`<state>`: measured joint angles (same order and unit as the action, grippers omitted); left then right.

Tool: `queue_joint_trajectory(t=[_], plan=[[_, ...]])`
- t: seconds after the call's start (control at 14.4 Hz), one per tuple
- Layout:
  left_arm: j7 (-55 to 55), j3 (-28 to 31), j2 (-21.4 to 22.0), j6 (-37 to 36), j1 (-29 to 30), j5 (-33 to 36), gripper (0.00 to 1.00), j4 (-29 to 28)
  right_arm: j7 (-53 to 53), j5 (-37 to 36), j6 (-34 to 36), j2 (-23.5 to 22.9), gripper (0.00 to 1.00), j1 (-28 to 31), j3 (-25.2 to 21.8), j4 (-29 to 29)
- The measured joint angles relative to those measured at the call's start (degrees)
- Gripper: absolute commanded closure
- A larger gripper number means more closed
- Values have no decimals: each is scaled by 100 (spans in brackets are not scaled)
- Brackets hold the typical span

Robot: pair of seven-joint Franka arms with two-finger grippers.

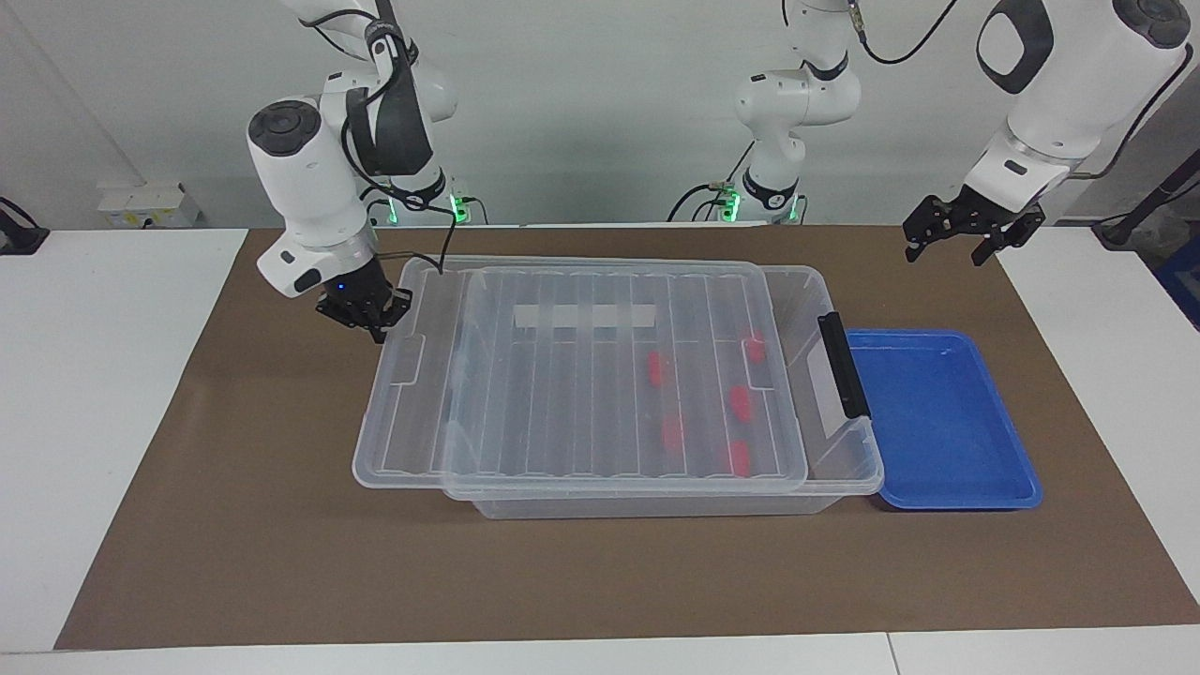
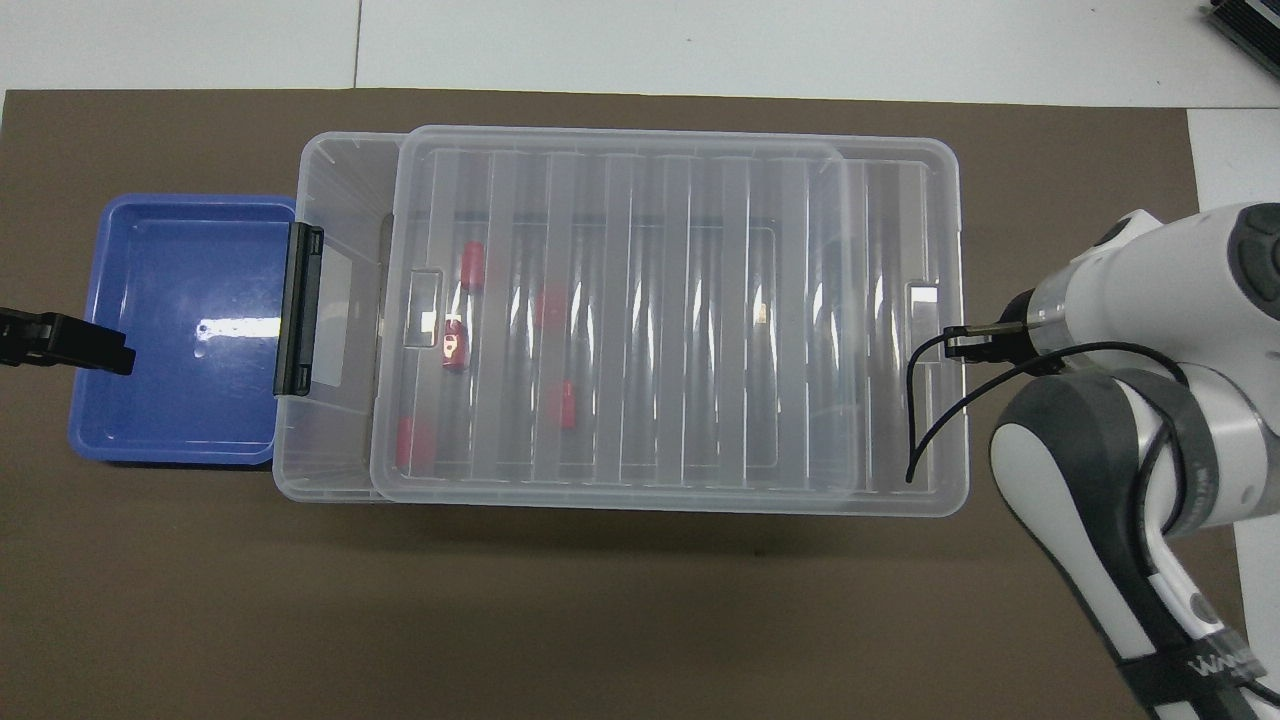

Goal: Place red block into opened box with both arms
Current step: 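Slide the clear lid shut over the box with the right gripper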

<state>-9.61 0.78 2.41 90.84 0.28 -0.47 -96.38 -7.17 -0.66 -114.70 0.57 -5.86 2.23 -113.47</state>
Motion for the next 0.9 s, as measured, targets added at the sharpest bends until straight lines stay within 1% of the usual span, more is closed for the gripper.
queue_joint_trajectory(t=[0.49,0.9], plan=[[-1,0,0,1,0,0,0,0,0,77,-5,45,100,-439,3,-40],[-1,0,0,5,0,0,0,0,7,80,-126,59,100,-569,2,-47]])
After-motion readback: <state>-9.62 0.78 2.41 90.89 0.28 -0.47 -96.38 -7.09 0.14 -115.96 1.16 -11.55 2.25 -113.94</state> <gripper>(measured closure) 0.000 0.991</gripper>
